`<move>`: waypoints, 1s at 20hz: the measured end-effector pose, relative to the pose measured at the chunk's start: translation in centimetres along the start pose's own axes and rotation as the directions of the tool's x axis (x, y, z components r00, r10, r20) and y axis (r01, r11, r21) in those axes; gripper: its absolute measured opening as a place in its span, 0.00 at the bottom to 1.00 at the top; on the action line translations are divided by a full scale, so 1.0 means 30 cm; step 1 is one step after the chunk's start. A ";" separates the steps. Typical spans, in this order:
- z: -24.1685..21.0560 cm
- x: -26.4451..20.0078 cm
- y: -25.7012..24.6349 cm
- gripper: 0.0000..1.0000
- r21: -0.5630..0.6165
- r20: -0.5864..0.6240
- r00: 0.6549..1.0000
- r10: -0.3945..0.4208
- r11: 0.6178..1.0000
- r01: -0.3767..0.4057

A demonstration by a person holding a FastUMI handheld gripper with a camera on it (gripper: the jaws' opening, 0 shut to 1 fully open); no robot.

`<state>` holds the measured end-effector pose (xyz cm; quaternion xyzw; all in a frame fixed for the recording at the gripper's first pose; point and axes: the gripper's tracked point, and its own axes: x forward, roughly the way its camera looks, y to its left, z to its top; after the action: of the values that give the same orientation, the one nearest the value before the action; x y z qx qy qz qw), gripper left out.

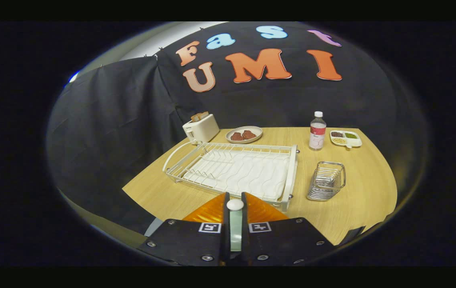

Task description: Take the plate from the dish rack, then take the spoon from the basket and place it into the plate.

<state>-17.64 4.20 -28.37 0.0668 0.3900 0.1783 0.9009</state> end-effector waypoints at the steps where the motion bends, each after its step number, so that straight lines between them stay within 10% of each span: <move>1: -0.005 0.020 0.004 0.11 -0.005 -0.001 1.000 0.001 1.000 -0.001; 20: -0.200 0.082 -0.077 0.18 0.069 -0.105 0.994 -0.036 0.997 0.043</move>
<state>-19.81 2.86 -34.75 0.0817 0.4435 0.1495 0.8799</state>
